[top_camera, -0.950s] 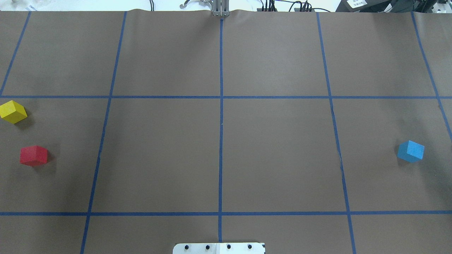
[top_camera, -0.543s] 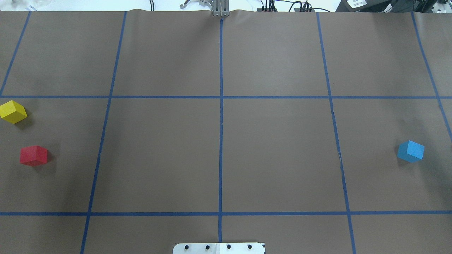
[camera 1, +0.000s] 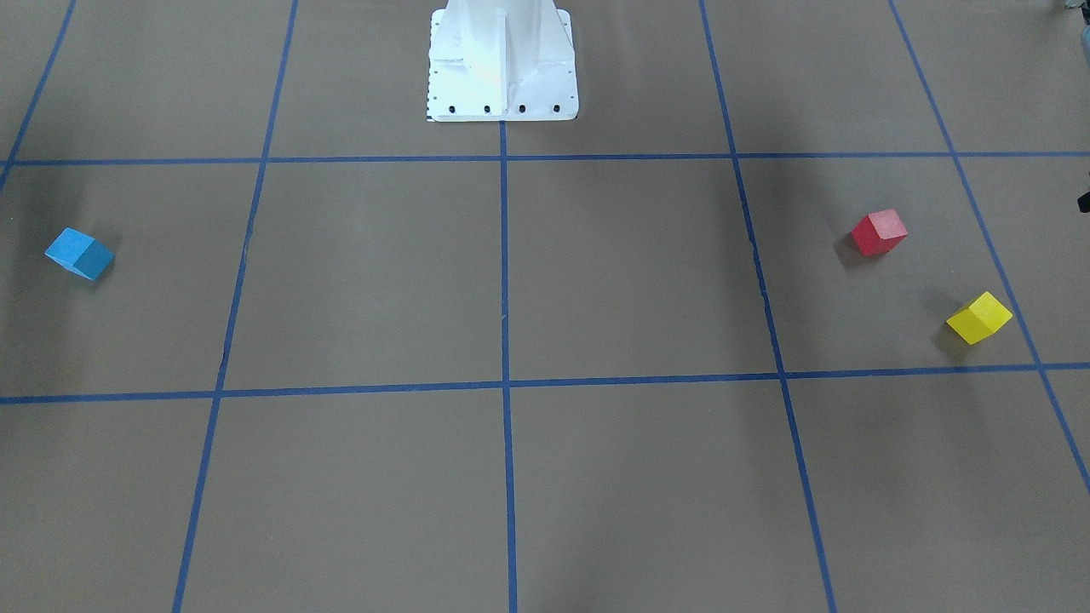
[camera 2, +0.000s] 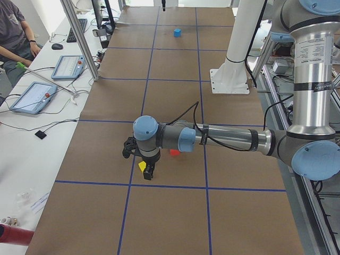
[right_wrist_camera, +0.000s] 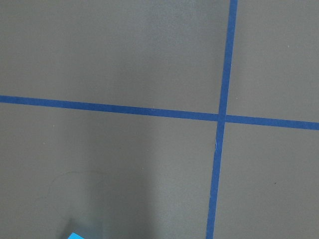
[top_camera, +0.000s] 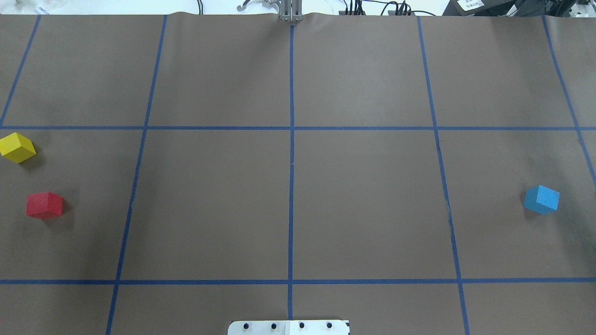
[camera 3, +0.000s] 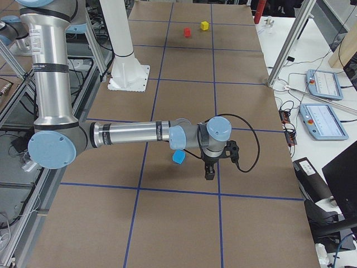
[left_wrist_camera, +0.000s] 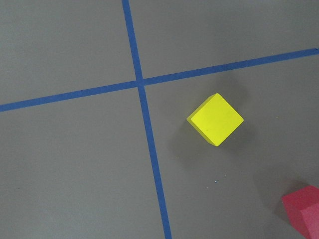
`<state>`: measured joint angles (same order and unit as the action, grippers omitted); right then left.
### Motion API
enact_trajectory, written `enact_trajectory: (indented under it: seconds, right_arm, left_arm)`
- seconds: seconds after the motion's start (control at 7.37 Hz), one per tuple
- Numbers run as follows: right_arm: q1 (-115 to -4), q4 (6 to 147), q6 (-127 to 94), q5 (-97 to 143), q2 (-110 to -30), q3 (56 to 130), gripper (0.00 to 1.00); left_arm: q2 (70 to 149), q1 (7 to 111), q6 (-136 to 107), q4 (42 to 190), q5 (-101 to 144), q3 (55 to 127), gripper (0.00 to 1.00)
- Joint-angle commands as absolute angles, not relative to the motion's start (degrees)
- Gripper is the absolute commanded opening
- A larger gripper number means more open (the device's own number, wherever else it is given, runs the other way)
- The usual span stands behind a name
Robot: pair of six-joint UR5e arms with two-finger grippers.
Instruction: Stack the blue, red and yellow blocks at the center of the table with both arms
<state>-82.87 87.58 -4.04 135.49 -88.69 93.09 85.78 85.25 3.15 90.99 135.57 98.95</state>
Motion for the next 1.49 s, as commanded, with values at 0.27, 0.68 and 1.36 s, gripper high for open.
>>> enact_trajectory:
  seconds: [0.27,0.68,1.36]
  right_arm:
    - [-79.6,69.9,-8.8,137.0,-97.2,93.5,1.0]
    - [-70.6,53.9,-40.7,136.7,-100.9,93.8,1.0]
    - [-60.0,53.9,-55.6,131.1,-103.2,97.1,0.98]
  left_arm:
    - [85.8,85.1,3.1,91.1,135.6,99.1,1.0]
    - [85.9,85.1,3.2,91.1,135.6,99.3,1.0]
    - [85.9,85.2,3.3,91.1,135.6,99.5,1.0]
